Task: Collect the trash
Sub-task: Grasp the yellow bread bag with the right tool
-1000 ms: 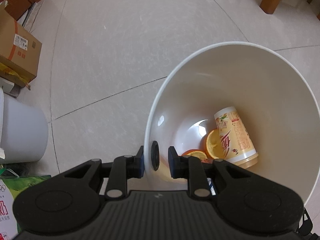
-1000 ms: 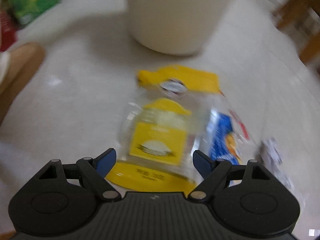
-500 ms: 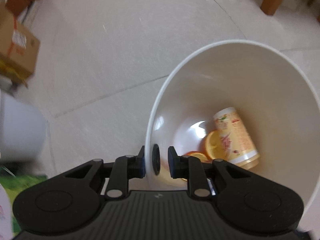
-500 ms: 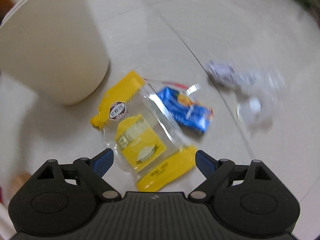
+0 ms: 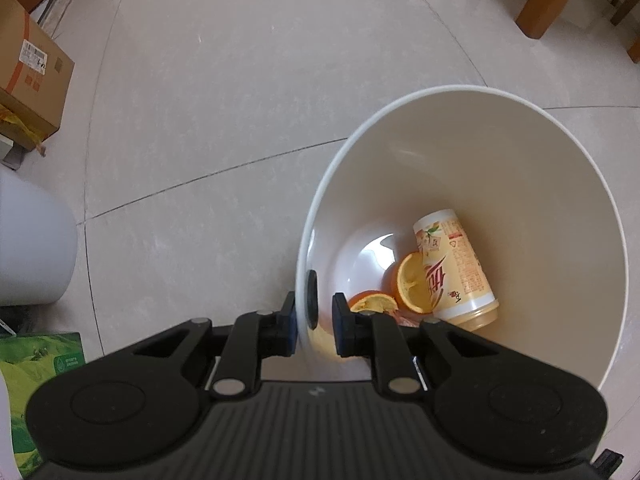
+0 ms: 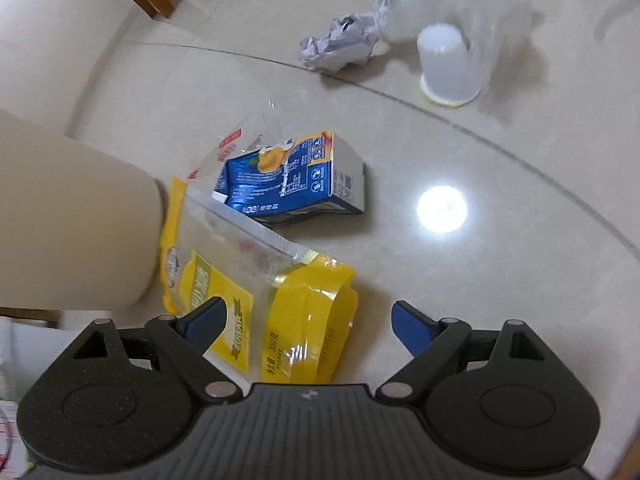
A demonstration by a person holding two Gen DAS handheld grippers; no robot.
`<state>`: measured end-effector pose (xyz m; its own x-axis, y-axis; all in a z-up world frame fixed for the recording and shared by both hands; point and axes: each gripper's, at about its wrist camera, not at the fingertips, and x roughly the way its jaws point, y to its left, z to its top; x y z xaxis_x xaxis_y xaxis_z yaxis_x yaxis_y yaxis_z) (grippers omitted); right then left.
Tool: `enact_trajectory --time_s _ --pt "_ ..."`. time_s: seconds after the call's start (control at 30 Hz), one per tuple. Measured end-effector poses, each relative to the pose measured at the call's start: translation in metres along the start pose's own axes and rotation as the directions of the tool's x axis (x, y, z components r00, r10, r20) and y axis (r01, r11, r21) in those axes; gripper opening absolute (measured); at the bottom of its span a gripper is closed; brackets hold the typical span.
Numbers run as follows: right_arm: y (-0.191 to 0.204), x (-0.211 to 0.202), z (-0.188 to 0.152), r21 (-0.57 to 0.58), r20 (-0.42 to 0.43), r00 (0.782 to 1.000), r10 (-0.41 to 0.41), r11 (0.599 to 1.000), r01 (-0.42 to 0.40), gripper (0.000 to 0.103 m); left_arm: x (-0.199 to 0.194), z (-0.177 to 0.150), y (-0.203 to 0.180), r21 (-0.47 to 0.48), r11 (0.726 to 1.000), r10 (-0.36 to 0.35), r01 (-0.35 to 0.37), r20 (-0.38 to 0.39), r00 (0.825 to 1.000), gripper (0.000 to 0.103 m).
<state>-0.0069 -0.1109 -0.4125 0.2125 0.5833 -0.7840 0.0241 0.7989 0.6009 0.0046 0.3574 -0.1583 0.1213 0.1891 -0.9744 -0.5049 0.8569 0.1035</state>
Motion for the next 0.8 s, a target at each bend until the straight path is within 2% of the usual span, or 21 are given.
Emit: enact_trajectory --time_s 0.17,0.3,0.4,0.53,0.63,0.7,0.77,0.8 --pt "-0.015 0.016 0.012 -0.042 -0.047 0.988 0.145 0.988 -0.147 0.093 0.001 0.000 -0.004 0.011 0.999 0.030 -0.030 -0.002 1.000 0.015" --pt "-0.021 0.027 0.023 -0.059 -0.128 0.956 0.262 0.961 -0.271 0.093 0.004 0.001 -0.008 0.017 0.998 0.054 -0.054 -0.004 0.999 0.016" --pt "-0.017 0.036 0.038 -0.112 -0.206 0.934 0.293 0.941 -0.320 0.093 0.007 0.000 -0.010 0.026 0.997 0.071 -0.071 -0.008 0.997 0.016" --pt "-0.006 0.052 0.066 -0.181 -0.349 0.889 0.298 0.909 -0.376 0.092 0.010 -0.002 -0.013 0.043 0.995 0.090 -0.089 -0.008 0.996 0.016" --pt "0.014 0.064 0.084 -0.268 -0.433 0.869 0.241 0.886 -0.379 0.090 0.012 -0.002 -0.010 0.038 0.996 0.087 -0.086 -0.015 0.996 0.016" --pt "0.030 0.072 0.087 -0.332 -0.485 0.853 0.195 0.861 -0.385 0.083 0.012 -0.001 -0.010 0.045 0.995 0.094 -0.093 -0.018 0.995 0.016" --pt "0.045 0.079 0.085 -0.385 -0.532 0.834 0.147 0.835 -0.393 0.072 0.013 -0.001 -0.012 0.049 0.994 0.101 -0.100 -0.019 0.995 0.016" --pt "0.051 0.081 0.084 -0.407 -0.543 0.830 0.128 0.824 -0.393 0.070 0.013 -0.001 -0.013 0.051 0.993 0.103 -0.102 -0.019 0.994 0.016"
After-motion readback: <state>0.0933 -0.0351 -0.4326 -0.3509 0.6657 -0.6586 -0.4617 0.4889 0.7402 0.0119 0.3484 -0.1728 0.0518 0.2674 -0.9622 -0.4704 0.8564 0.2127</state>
